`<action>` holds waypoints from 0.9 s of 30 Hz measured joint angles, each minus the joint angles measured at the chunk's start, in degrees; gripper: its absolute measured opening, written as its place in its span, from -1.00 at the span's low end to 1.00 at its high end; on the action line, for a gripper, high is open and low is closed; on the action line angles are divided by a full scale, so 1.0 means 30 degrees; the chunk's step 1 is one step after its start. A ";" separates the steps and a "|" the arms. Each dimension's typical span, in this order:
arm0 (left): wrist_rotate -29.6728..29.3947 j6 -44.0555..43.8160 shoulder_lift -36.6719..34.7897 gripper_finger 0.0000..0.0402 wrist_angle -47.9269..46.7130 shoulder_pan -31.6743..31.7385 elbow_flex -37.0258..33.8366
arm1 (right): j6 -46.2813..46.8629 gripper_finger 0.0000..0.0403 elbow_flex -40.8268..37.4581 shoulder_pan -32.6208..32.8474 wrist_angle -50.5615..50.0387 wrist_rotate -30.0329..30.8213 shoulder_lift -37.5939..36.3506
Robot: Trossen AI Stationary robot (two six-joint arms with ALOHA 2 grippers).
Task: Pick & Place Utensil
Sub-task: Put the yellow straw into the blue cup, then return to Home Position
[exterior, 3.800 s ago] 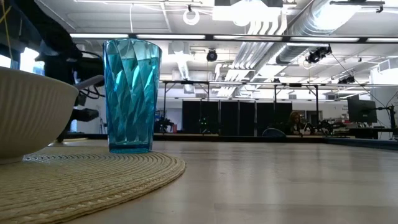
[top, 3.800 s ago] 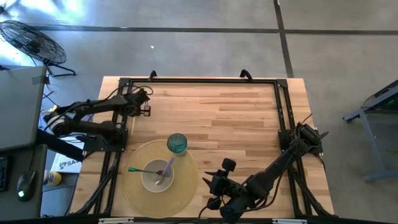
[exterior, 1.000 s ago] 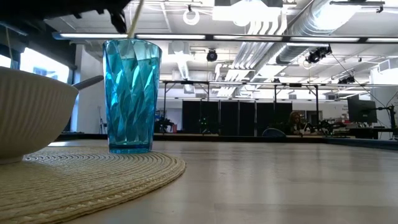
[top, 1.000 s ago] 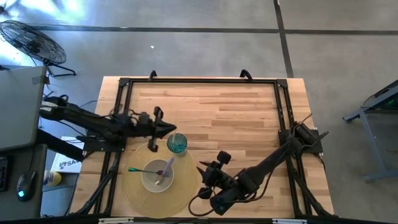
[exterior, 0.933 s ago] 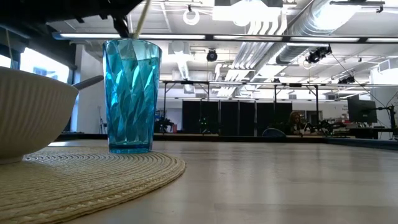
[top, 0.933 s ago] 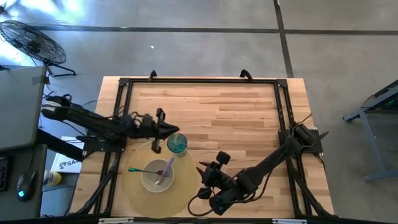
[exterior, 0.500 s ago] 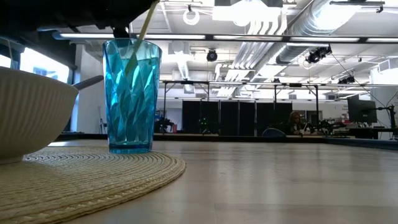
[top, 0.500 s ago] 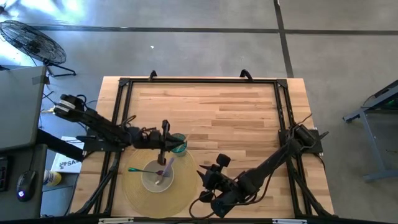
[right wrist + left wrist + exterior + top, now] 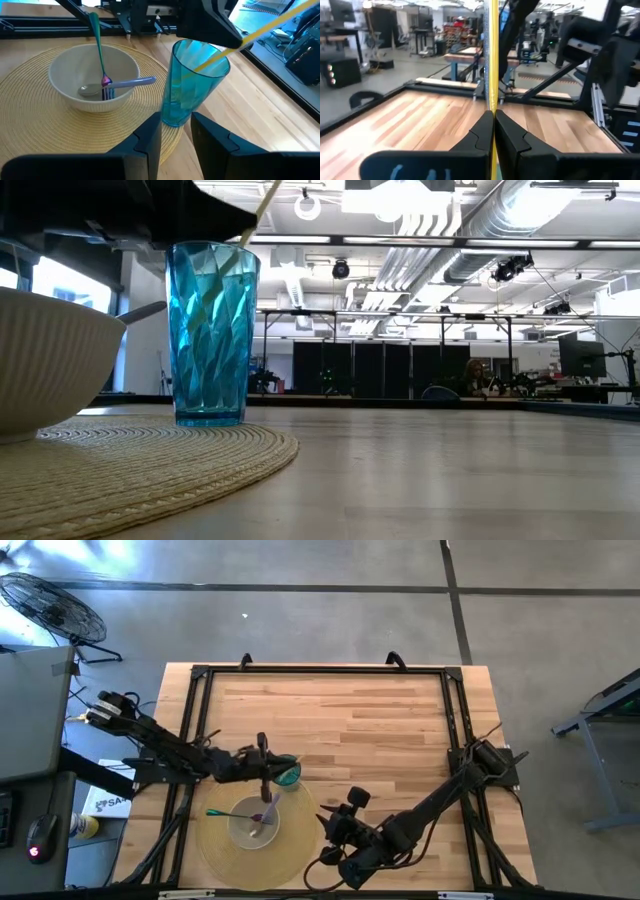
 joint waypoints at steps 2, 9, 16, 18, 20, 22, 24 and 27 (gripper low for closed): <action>-0.0068 -0.0668 0.0000 -0.97 -0.0384 0.0015 0.0000 | -0.0008 -0.51 0.0000 0.0000 0.0000 -0.0050 0.0000; -0.0016 -0.2280 0.0000 -0.94 -0.1569 0.0013 0.0000 | 0.0036 -0.51 0.0000 0.0000 0.0000 -0.0124 0.0000; 0.0579 -0.2773 -0.0861 -0.51 -0.2273 0.0008 0.0000 | 0.0349 -0.51 0.0000 0.0000 0.0022 -0.0485 -0.0007; 0.1133 -0.2780 -0.1457 -0.39 -0.2626 0.0015 0.0000 | 0.0342 -0.51 0.0000 0.0000 0.0022 -0.0867 -0.0007; 0.1837 -0.2760 -0.2113 -0.30 -0.2855 0.0015 0.0000 | 0.0342 -0.51 0.0000 0.0000 0.0022 -0.0817 -0.0007; 0.2521 -0.2693 -0.2912 -0.25 -0.3100 0.0015 0.0000 | 0.0305 -0.51 0.0000 0.0000 0.0022 -0.0513 -0.0007; 0.2946 -0.2599 -0.3984 -0.24 -0.3808 0.0015 0.0007 | -0.0037 -0.51 0.0000 -0.0022 0.0024 -0.0066 -0.0007; 0.3029 -0.2329 -0.6193 -0.24 -0.6882 0.0015 0.0270 | -0.0626 -0.51 0.0000 -0.0069 -0.0011 0.0520 -0.0015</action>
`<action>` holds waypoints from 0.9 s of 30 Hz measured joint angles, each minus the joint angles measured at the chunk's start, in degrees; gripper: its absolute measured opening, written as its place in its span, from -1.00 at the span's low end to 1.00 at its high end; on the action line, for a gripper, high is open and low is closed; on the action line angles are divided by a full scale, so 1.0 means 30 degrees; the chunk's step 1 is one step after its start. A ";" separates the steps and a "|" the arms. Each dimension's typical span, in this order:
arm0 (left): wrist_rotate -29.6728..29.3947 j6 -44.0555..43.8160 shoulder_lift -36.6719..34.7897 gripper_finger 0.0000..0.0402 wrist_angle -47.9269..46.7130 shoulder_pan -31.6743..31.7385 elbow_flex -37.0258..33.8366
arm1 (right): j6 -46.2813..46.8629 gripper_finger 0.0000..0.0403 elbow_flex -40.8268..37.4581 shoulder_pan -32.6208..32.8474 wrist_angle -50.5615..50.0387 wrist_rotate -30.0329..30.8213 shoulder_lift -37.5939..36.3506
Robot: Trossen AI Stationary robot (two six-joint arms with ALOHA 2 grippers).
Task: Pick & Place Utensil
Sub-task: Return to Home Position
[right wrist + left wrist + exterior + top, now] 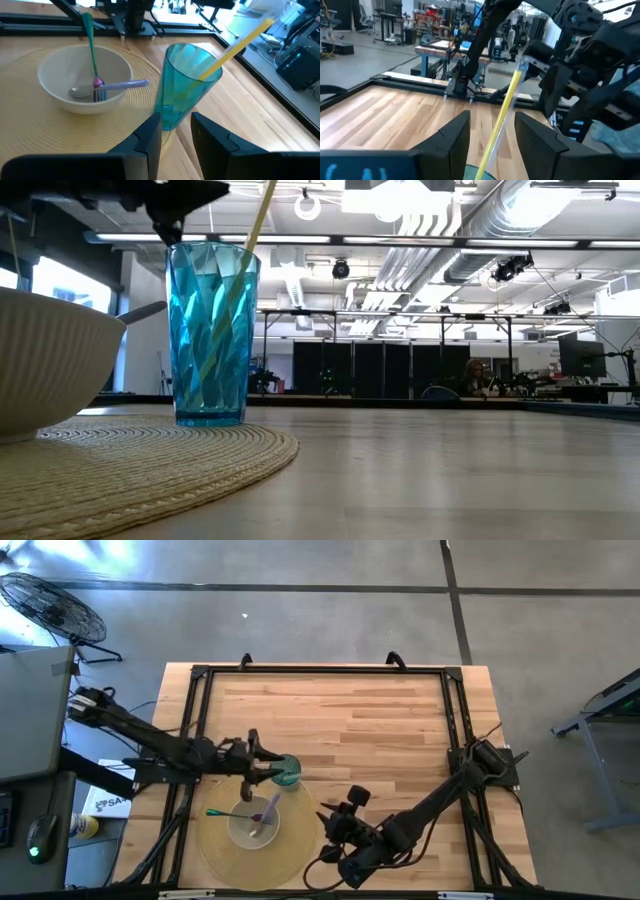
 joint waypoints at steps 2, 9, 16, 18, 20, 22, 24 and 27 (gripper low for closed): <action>0.0005 0.0007 -0.1727 -0.24 -0.2460 0.0000 0.0342 | -0.0047 -0.51 0.0000 -0.0144 -0.0314 0.0020 -0.0015; -0.0006 0.0058 -0.7089 -0.24 -0.8938 0.0000 0.0568 | -0.0569 -0.64 0.0000 -0.1499 -0.1053 -0.2767 -0.0022; -0.0887 0.0131 -0.9556 -0.24 -1.2536 0.0000 0.0568 | -0.3562 -0.90 -0.0007 -0.2609 -0.0003 -0.5337 -0.0022; -0.1125 0.0138 -0.9791 -0.24 -1.3090 0.0000 0.0574 | -0.4924 -0.97 -0.0170 -0.2829 0.1312 -0.6976 -0.0028; -0.1154 0.0114 -0.9853 -0.24 -1.3802 0.0000 0.0568 | -0.6710 -0.98 -0.1077 -0.3026 0.3807 -0.8963 -0.0066; -0.1126 0.0076 -0.9804 -0.24 -1.4071 0.0000 0.0568 | -0.8462 -0.95 -0.2148 -0.3213 0.6375 -1.1149 -0.0032; -0.1151 0.0073 -0.9618 -0.24 -1.4048 0.0000 0.0570 | -0.9496 -0.94 -0.3232 -0.3433 0.8885 -1.3037 -0.0022; -0.1112 0.0192 -0.9544 -0.24 -1.3586 0.0000 0.0568 | -1.0415 -0.95 -0.4627 -0.3658 1.1643 -1.4641 -0.0274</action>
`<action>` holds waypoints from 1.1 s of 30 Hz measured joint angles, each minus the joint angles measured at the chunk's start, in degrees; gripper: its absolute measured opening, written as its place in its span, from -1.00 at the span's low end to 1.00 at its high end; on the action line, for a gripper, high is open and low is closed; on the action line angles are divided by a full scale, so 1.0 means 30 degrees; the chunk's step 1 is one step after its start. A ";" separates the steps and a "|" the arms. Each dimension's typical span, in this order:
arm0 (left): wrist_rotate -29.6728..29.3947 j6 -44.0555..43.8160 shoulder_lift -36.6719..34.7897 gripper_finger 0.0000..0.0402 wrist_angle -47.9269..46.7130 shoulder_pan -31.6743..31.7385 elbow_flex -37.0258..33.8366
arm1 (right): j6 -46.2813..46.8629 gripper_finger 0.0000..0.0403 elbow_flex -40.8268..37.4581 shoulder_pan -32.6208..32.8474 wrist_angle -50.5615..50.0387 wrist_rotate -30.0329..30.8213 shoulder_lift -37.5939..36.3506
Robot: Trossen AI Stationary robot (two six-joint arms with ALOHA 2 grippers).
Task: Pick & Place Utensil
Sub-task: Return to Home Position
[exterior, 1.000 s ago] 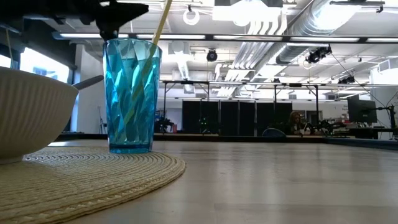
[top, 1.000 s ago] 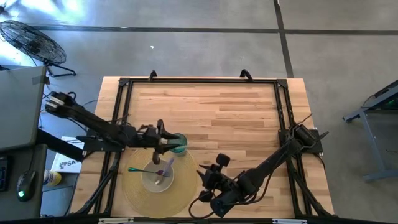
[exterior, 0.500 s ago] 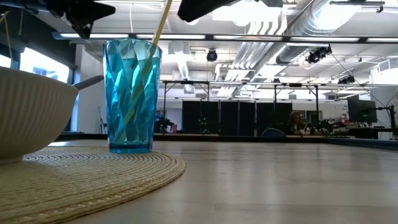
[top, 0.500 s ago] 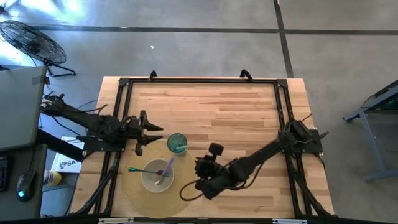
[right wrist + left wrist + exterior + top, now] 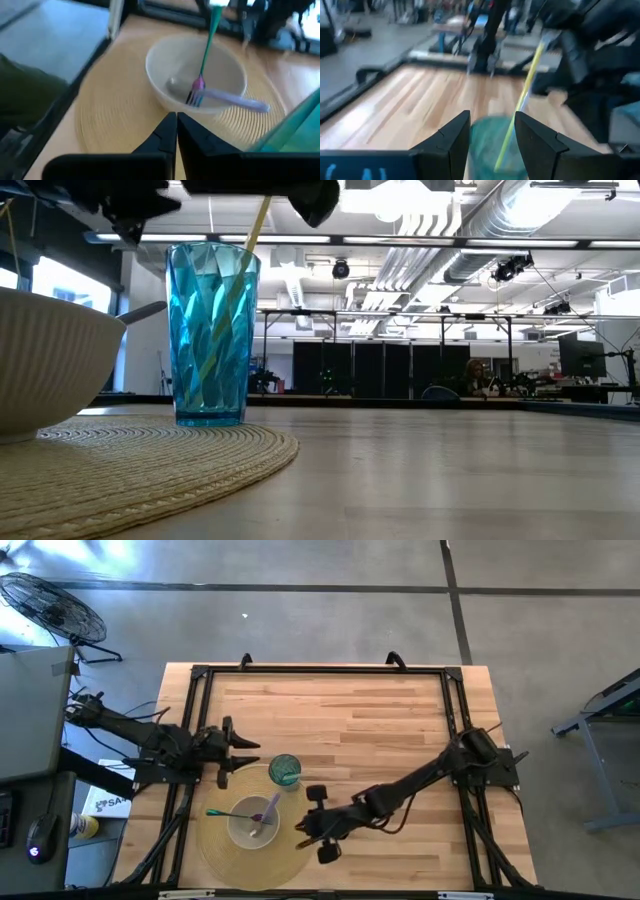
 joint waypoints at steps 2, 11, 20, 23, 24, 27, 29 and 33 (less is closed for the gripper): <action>0.0564 0.0590 0.0037 -0.24 0.1317 0.0000 -0.0092 | -0.0885 -0.98 -0.0902 -0.0050 0.1471 -0.0292 -0.0518; -0.0382 0.1774 -0.0010 -0.24 0.3810 0.0006 -0.1970 | -0.1825 -0.97 -0.7805 0.0106 0.7913 -0.0646 -0.5492; 0.0691 0.2955 -0.1974 -0.24 0.4184 0.1741 -0.1960 | -0.0709 -0.99 -1.4571 -0.1525 1.0268 -0.1760 -1.2442; 0.2049 0.2271 -0.1947 -0.24 0.4116 0.3812 -0.1953 | -0.0448 -0.99 -1.6206 -0.2566 1.0237 -0.1808 -1.4792; 0.2701 0.1961 -0.1933 -0.24 0.4015 0.4525 -0.1953 | -0.0382 -0.99 -1.6708 -0.2928 1.0263 -0.2135 -1.5654; 0.4481 0.1329 -0.1949 -0.24 0.3502 0.6443 -0.1953 | -0.0089 -1.00 -1.8226 -0.3881 1.0321 -0.2871 -1.8129; 0.5046 0.0960 -0.2042 -0.24 0.3169 0.7383 -0.1953 | 0.0208 -0.99 -1.9164 -0.4354 1.0334 -0.3116 -1.9657; 0.5504 0.0930 -0.2731 -0.24 0.2320 0.8531 -0.1945 | 0.0934 -0.99 -2.0808 -0.5342 1.0401 -0.3300 -2.2477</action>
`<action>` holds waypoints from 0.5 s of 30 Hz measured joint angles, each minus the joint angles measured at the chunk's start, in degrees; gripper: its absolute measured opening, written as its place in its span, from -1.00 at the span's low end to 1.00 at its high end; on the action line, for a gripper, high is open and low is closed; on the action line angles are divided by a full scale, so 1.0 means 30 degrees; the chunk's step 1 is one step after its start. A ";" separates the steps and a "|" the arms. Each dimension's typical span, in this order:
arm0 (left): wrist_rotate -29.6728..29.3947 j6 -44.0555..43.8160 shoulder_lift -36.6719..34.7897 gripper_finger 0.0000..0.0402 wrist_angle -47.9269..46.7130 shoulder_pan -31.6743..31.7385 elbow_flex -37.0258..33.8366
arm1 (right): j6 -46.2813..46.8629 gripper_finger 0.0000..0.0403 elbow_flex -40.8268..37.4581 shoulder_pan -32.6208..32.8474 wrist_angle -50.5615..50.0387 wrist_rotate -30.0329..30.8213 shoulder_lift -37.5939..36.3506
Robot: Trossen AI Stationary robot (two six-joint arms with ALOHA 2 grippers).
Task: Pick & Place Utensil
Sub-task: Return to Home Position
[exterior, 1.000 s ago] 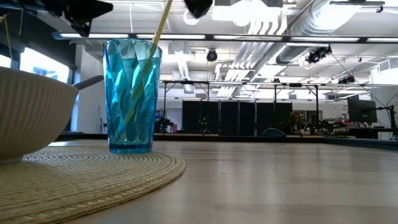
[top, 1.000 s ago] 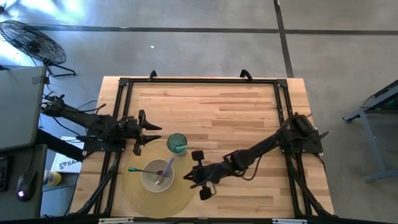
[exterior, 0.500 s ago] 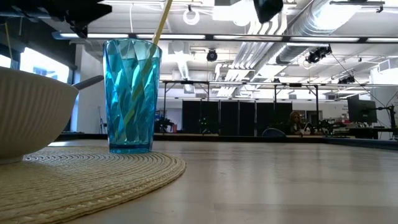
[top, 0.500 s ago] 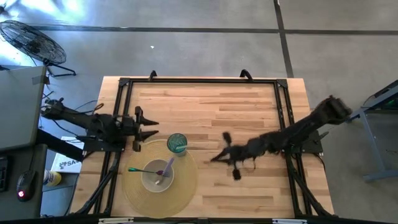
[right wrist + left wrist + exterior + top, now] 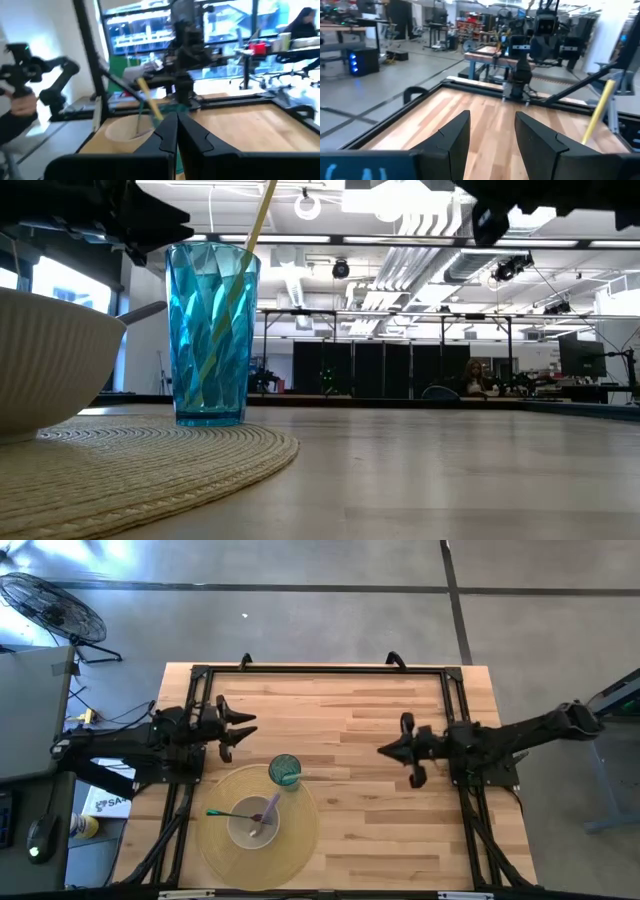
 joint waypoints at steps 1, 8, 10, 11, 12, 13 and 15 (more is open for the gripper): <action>0.0000 0.0000 -0.0239 -0.24 -0.0313 0.0158 0.0000 | 0.0106 -1.00 -0.0323 -0.0405 -0.0053 -0.0175 -0.0597; -0.0029 0.0015 -0.2585 -0.24 -0.2607 0.0350 0.0000 | 0.0184 -0.99 -0.1443 -0.3250 -0.0131 -0.3238 -0.3541; -0.0036 0.0007 -0.3336 -0.24 -0.3085 0.0350 0.0000 | 0.0222 -0.99 -0.1887 -0.3757 -0.0150 -0.3571 -0.4116; -0.0036 0.0001 -0.3699 -0.24 -0.3445 0.0350 0.0000 | 0.0301 -0.99 -0.2167 -0.3942 -0.0147 -0.3698 -0.4370; -0.0036 -0.0071 -0.3994 -0.24 -0.3754 0.0350 0.0000 | 0.0391 -0.99 -0.2493 -0.4081 -0.0159 -0.3775 -0.4609; -0.0025 -0.0199 -0.4224 -0.24 -0.3955 0.0350 0.0000 | 0.0452 -1.00 -0.2853 -0.4164 -0.0143 -0.3779 -0.4800; -0.0022 -0.0345 -0.4506 -0.24 -0.4527 0.0350 0.0000 | 0.0453 -0.99 -0.3609 -0.4235 -0.0191 -0.3757 -0.5194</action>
